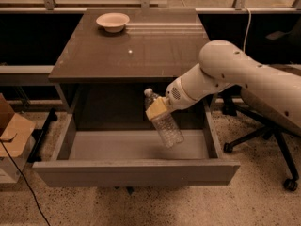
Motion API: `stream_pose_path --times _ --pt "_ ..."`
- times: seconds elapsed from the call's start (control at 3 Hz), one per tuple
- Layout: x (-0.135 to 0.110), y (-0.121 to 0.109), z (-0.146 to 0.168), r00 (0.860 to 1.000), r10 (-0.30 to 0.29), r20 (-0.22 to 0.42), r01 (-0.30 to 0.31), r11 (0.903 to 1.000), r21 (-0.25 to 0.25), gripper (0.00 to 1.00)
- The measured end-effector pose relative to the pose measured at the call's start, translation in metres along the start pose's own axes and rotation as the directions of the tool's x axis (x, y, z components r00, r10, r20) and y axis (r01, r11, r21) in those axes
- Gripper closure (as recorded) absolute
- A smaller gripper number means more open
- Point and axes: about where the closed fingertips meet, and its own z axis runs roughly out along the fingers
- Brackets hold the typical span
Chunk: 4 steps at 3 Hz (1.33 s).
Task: Pick water bottle from top drawer and place on counter
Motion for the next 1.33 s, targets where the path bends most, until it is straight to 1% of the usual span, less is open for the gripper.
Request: stream_pose_path --times 0.33,0.67,1.0,1.33 --pt "-0.025 0.006 -0.070 0.985 -0.164 0.062 0.159 0.9838 0.083 1.00" --pt "-0.053 0.006 -0.111 0.962 -0.265 0.061 0.250 0.9507 0.183 1.00" --pt "-0.089 -0.010 -0.138 0.944 -0.329 0.035 0.309 0.9128 0.268 1.00" --pt "-0.132 -0.027 -0.155 0.924 -0.382 0.012 0.357 0.8748 0.327 1.00"
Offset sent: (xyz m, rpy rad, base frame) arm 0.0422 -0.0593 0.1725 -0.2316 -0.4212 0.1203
